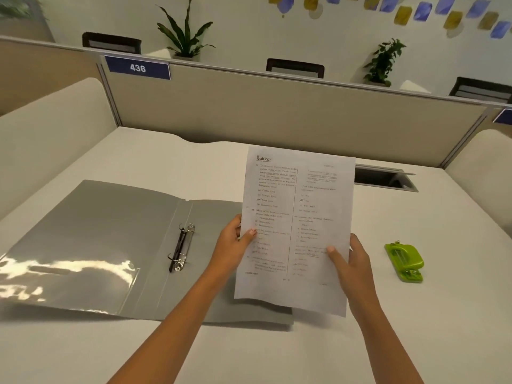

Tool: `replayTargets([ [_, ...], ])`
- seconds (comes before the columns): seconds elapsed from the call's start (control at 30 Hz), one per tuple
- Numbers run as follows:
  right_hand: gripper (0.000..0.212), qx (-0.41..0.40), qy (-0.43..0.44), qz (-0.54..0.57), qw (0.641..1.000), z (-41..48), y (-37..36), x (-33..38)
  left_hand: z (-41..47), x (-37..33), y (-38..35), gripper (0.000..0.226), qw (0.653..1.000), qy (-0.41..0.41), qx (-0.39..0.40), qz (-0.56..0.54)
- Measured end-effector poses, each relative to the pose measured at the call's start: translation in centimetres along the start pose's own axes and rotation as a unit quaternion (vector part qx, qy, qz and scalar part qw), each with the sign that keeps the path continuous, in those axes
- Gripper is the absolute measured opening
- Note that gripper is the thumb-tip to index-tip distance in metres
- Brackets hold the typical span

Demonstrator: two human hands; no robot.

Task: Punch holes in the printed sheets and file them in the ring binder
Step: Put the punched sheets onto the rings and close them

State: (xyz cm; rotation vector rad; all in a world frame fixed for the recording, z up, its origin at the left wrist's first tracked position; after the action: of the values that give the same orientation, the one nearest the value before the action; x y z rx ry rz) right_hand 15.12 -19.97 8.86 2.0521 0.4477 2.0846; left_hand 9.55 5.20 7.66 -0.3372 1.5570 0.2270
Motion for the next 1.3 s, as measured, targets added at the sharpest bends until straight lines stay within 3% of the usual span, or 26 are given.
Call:
replayTargets([
  [0.17,0.020,-0.005,0.019,-0.024,1.000,0.2,-3.3,1.8,0.0,0.6,5.0,0.019,0.998,0.037,-0.047,-0.032],
  [0.37,0.026,0.023,-0.011,-0.016,1.000,0.7,-7.9,2.5,-0.5,2.3,16.0,0.021,0.968,0.064,-0.236,-0.058],
  [0.6,0.036,0.058,-0.078,-0.026,0.995,1.1,-13.2,1.5,0.6,4.1,19.9,0.018,0.971,0.101,-0.216,-0.002],
  [0.83,0.038,0.069,-0.110,-0.073,0.989,1.1,-14.8,0.3,1.9,5.8,18.6,0.012,0.967,0.166,-0.189,-0.032],
  [1.0,0.037,0.070,-0.133,-0.099,0.984,1.1,-14.6,-0.7,2.5,6.2,18.7,0.014,0.962,0.169,-0.206,-0.061],
  [1.3,0.033,0.071,-0.159,-0.126,0.977,0.6,-13.7,-1.6,3.9,5.7,17.9,0.015,0.965,0.133,-0.211,0.074],
])
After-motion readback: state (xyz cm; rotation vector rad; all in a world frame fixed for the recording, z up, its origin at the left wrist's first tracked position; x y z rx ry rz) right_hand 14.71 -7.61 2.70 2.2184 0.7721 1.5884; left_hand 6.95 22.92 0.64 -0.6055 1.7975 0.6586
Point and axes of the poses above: each hand's wrist, its own z-axis towards the middle knuckle, its own y-axis out of the back of the hand, x = y × z, the point moved 10 cm from there along z, towards the middle knuckle, and after that the axes turned 3 degrees about -z, right-handed, at the moved point
